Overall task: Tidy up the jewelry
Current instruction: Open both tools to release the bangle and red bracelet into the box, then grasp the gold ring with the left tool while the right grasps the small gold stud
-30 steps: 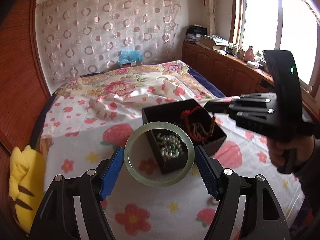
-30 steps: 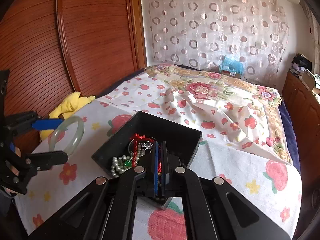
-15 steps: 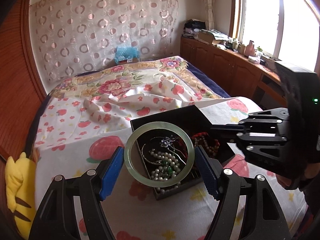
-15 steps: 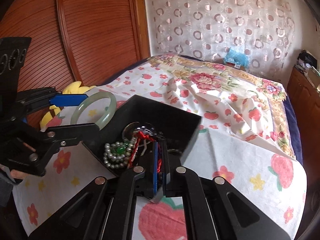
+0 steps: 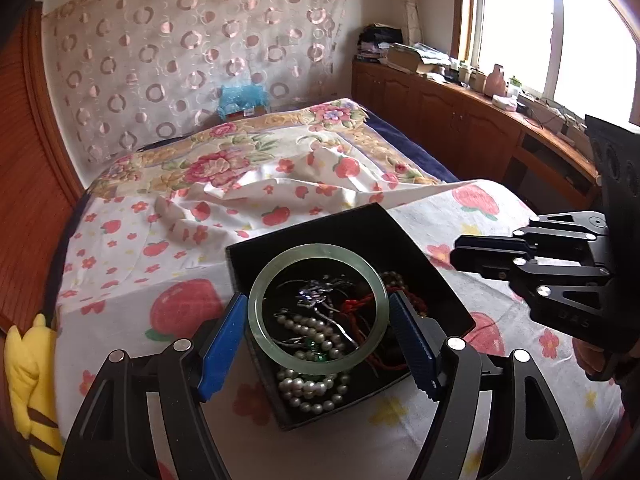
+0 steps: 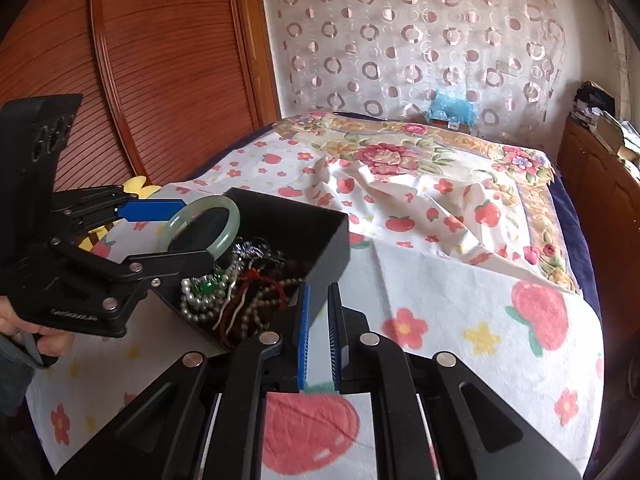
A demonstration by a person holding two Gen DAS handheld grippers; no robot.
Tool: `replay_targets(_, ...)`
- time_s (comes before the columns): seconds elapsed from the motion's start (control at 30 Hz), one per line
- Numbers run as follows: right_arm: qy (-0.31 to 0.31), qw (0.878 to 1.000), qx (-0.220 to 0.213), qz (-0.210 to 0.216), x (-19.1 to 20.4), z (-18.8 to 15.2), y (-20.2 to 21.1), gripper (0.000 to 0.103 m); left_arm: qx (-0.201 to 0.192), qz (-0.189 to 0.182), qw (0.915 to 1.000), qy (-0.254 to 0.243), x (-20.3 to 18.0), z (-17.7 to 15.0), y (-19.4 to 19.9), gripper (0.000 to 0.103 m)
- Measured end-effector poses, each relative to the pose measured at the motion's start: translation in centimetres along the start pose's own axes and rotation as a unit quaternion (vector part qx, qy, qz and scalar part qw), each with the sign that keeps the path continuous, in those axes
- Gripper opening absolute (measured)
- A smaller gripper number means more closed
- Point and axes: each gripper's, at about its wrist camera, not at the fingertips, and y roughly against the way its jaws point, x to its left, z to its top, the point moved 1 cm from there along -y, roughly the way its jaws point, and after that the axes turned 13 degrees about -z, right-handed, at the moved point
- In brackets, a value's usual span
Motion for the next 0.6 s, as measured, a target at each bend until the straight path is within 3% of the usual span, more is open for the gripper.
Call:
replay_targets(0.13, -0.013, 1.0, 0.002, -0.004, -0.9, -0.9, 0.7, 0.01, 0.001, 0.0, 1.0, -0.003, -0.5, 0.1, -0.3, 0.071)
replay_targets(0.2, -0.019, 1.0, 0.007, -0.003, -1.1, -1.4, 0.9, 0.01, -0.004, 0.0, 1.0, -0.003, -0.7, 0.2, -0.1, 0.079)
replay_targets(0.6, -0.042, 0.999, 0.02, 0.002, 0.2, -6.9, 4.7, 0.01, -0.028, -0.018, 0.9994, 0.003, -3.0, -2.8, 3.5, 0.079)
